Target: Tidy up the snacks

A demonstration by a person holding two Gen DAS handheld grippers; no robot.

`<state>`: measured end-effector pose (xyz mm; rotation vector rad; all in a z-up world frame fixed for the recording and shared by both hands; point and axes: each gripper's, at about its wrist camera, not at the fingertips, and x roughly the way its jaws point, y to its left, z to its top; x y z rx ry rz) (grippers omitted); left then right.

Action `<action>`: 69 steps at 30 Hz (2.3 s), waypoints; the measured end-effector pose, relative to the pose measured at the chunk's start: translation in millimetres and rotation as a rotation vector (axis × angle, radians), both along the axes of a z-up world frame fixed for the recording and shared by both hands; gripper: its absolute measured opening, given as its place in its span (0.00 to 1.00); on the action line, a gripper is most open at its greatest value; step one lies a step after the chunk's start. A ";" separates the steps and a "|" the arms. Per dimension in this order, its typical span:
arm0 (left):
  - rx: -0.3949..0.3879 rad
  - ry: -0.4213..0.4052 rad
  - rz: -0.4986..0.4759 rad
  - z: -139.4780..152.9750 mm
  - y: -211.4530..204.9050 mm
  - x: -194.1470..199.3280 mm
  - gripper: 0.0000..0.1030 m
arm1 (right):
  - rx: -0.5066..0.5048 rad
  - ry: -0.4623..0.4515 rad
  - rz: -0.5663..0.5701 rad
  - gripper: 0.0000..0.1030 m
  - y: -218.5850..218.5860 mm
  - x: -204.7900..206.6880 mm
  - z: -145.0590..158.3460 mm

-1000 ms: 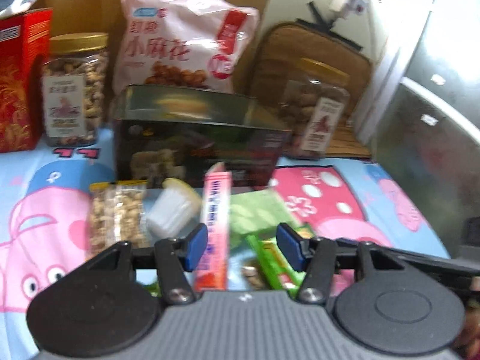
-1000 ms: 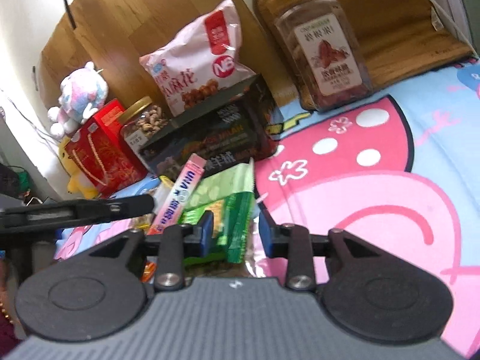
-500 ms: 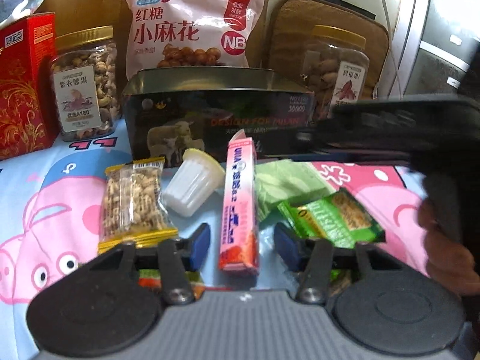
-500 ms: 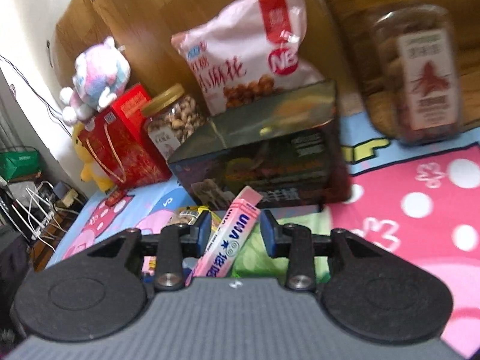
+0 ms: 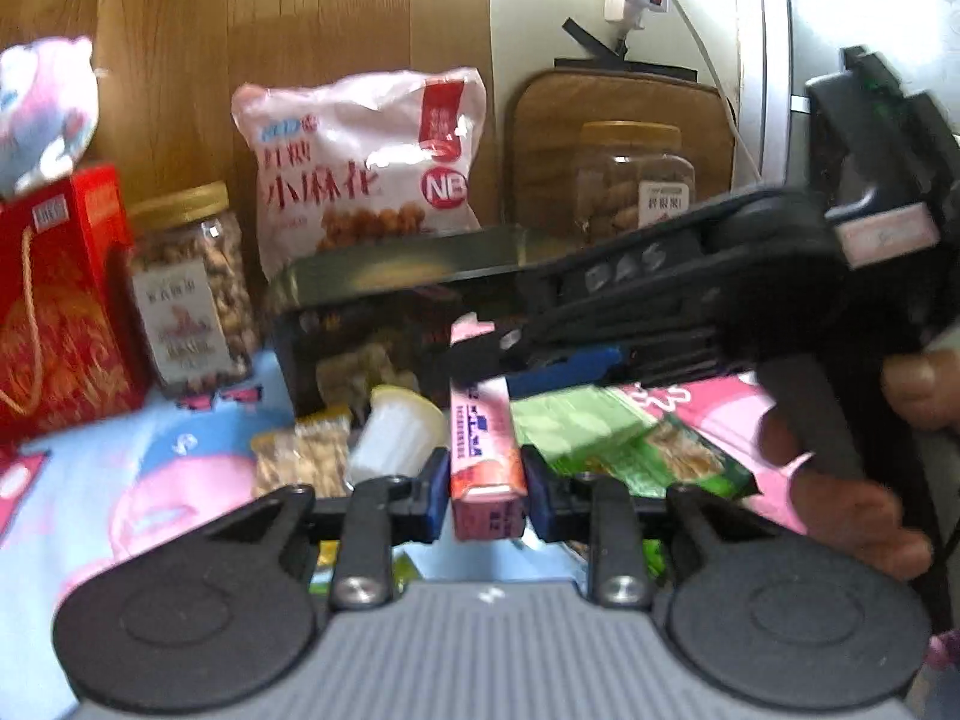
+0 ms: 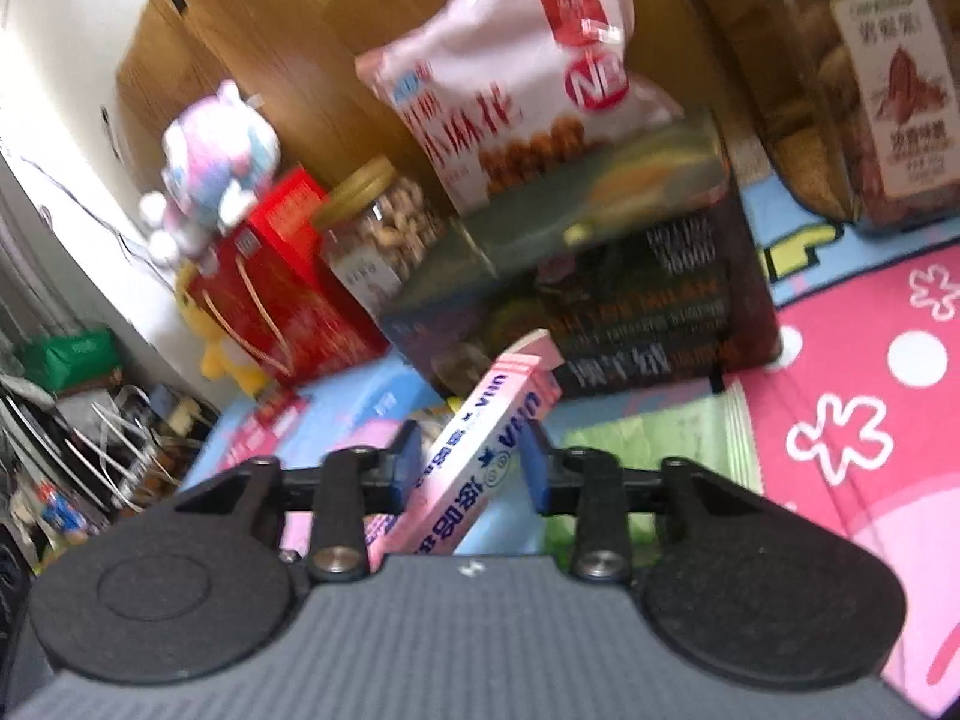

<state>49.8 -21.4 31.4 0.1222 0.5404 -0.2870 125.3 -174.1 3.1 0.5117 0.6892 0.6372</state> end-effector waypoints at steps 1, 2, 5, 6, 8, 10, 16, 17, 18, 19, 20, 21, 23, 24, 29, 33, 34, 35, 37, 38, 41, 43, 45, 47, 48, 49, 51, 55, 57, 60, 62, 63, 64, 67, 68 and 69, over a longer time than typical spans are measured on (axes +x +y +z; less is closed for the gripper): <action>0.003 -0.019 0.010 4.9 1.6 -1.3 0.24 | 0.016 -0.006 0.000 0.11 -0.5 -0.8 5.7; -0.001 -0.035 0.010 10.3 3.7 -1.8 0.24 | 0.027 -0.023 0.002 0.11 -1.2 -2.5 12.6; -0.018 -0.077 0.003 28.0 7.9 1.3 0.24 | 0.044 -0.079 -0.005 0.11 -0.2 -3.9 29.3; -0.002 -0.101 0.003 32.7 6.1 5.0 0.24 | 0.044 -0.095 -0.011 0.11 1.4 -1.4 33.7; 0.028 -0.155 -0.016 44.6 1.7 16.1 0.24 | 0.045 -0.109 -0.007 0.11 5.7 8.9 40.6; 0.038 -0.163 -0.045 53.4 -2.8 31.1 0.24 | 0.043 -0.136 -0.035 0.10 9.6 19.4 48.4; 0.021 -0.091 -0.062 53.2 -3.5 101.9 0.25 | 0.030 -0.123 -0.142 0.11 -3.2 63.7 44.8; 0.023 -0.078 -0.047 49.4 -2.6 113.2 0.25 | 0.026 -0.119 -0.162 0.11 -5.5 65.6 43.0; 0.019 -0.060 -0.033 46.0 -1.0 122.7 0.25 | 0.039 -0.127 -0.166 0.11 -9.4 64.9 41.3; 0.008 -0.037 -0.024 43.4 1.3 131.4 0.25 | 0.052 -0.140 -0.170 0.11 -14.0 62.6 39.7; -0.016 -0.014 -0.020 42.2 4.9 138.9 0.24 | 0.052 -0.150 -0.181 0.11 -17.5 59.6 39.7; -0.046 0.008 -0.016 41.5 9.4 144.4 0.24 | 0.045 -0.156 -0.192 0.11 -20.1 57.5 39.2; -0.108 0.068 0.006 40.6 18.7 160.5 0.26 | 0.041 -0.152 -0.202 0.11 -25.8 54.7 34.8; -0.133 0.109 0.029 39.4 22.9 170.8 0.27 | 0.044 -0.145 -0.203 0.11 -27.8 53.3 33.2; -0.248 0.308 0.127 26.2 45.9 210.1 0.45 | 0.044 -0.101 -0.203 0.12 -29.6 49.7 20.0; -0.294 0.268 0.146 32.8 62.2 194.4 0.46 | 0.040 -0.090 -0.195 0.12 -30.5 40.0 13.7; -0.305 0.249 0.147 35.9 66.7 186.2 0.46 | 0.036 -0.089 -0.187 0.12 -29.5 37.0 12.5; -0.318 0.222 0.141 39.4 71.8 174.5 0.46 | 0.032 -0.087 -0.176 0.12 -28.4 34.3 11.3; -0.337 0.174 0.125 46.0 81.5 151.0 0.46 | 0.016 -0.078 -0.136 0.12 -22.8 28.3 8.1; -0.347 0.157 0.116 47.4 86.0 139.4 0.46 | 0.007 -0.073 -0.111 0.12 -18.7 25.7 6.7; -0.382 0.161 0.085 45.2 95.7 117.1 0.46 | -0.049 -0.063 -0.022 0.23 0.8 20.2 3.3; -0.399 0.190 0.063 36.0 98.5 103.7 0.46 | -0.091 -0.070 0.028 0.29 16.4 16.1 2.4; -0.391 0.222 0.038 26.2 96.1 95.2 0.46 | -0.147 -0.093 0.061 0.29 30.7 10.3 2.0; -0.346 0.239 0.006 16.6 87.6 89.8 0.46 | -0.195 -0.095 0.074 0.30 38.2 6.5 -1.0; -0.311 0.236 -0.008 13.4 82.2 87.5 0.46 | -0.206 -0.091 0.081 0.30 39.9 3.7 -3.2; -0.274 0.230 -0.021 10.4 77.8 86.7 0.46 | -0.217 -0.088 0.088 0.31 40.6 0.5 -5.5; -0.209 0.219 -0.055 6.8 69.1 85.7 0.47 | -0.242 -0.088 0.102 0.33 41.8 -4.4 -7.5; -0.131 0.231 -0.077 -0.8 57.1 98.2 0.56 | -0.240 -0.057 0.141 0.34 48.5 -2.2 -10.8; -0.124 0.253 -0.072 -8.0 55.4 104.0 0.60 | -0.234 -0.026 0.137 0.34 50.7 3.1 -12.8; -0.165 0.296 -0.083 -12.8 55.9 111.2 0.55 | -0.218 0.017 0.127 0.35 52.5 12.6 -18.2; -0.200 0.334 -0.100 -16.4 56.1 115.4 0.50 | -0.227 -0.001 0.130 0.35 56.6 12.2 -17.2; -0.195 0.338 -0.086 -18.9 54.8 116.6 0.48 | -0.235 -0.010 0.125 0.36 58.1 10.0 -16.9; -0.184 0.332 -0.078 -20.5 53.5 116.3 0.43 | -0.239 -0.020 0.125 0.36 59.3 8.4 -16.8; -0.200 0.329 -0.064 -19.4 55.8 111.1 0.41 | -0.236 -0.033 0.119 0.35 57.2 3.5 -16.0; -0.207 0.314 -0.060 -15.9 56.9 106.9 0.41 | -0.229 -0.043 0.119 0.35 56.3 1.7 -14.6; -0.208 0.296 -0.059 -11.1 56.8 103.3 0.41 | -0.223 -0.060 0.116 0.35 55.8 -0.8 -11.9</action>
